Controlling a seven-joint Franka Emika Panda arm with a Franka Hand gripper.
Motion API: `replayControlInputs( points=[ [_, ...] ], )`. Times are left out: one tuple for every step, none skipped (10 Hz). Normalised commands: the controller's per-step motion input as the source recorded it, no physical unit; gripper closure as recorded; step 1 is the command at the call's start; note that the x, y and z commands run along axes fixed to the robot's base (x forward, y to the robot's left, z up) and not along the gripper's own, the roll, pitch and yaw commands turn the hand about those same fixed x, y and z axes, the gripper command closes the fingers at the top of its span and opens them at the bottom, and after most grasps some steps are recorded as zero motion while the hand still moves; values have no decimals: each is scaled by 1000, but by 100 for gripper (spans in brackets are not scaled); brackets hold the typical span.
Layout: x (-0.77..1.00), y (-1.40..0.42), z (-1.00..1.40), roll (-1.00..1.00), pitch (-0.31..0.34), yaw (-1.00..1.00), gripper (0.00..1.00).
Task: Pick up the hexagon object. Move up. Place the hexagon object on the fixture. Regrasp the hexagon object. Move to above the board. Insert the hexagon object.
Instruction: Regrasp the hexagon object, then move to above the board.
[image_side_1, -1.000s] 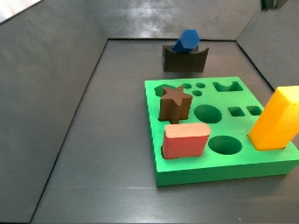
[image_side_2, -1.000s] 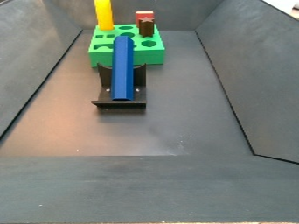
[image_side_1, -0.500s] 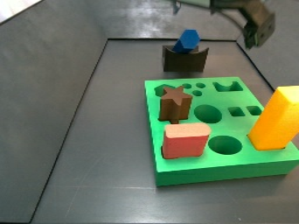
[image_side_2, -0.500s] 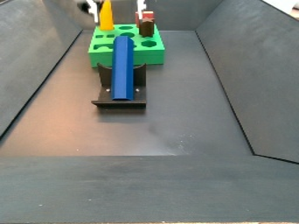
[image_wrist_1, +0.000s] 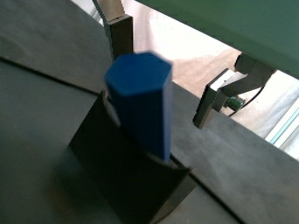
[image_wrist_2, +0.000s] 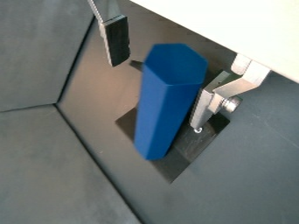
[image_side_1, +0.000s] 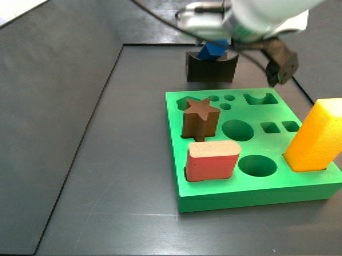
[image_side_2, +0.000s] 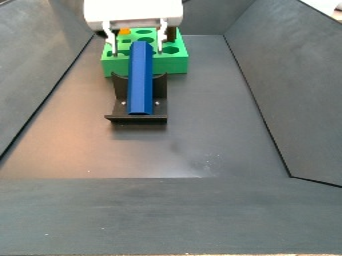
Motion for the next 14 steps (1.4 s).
replayControlInputs(
  points=[
    [86,0,-481,67,2,-21,0],
    [85,-1,-329,66,18,-11,0],
    [0,0,0,0,0,0,100],
    [-34,36,1000,139,218,113,100],
    [-32,33,1000,122,209,116,100],
    [-27,27,1000,78,181,139,100],
    [-22,25,1000,28,142,166,100],
    [-18,19,1000,3,112,178,100],
    [-14,15,1000,-7,80,178,100],
    [-11,11,1000,-11,54,171,100],
    [-6,5,1000,-10,23,153,100],
    [-2,-1,1000,-10,5,134,100],
    [1,-7,1000,-7,-5,111,100],
    [2,-12,875,-11,-6,80,100]
  ],
)
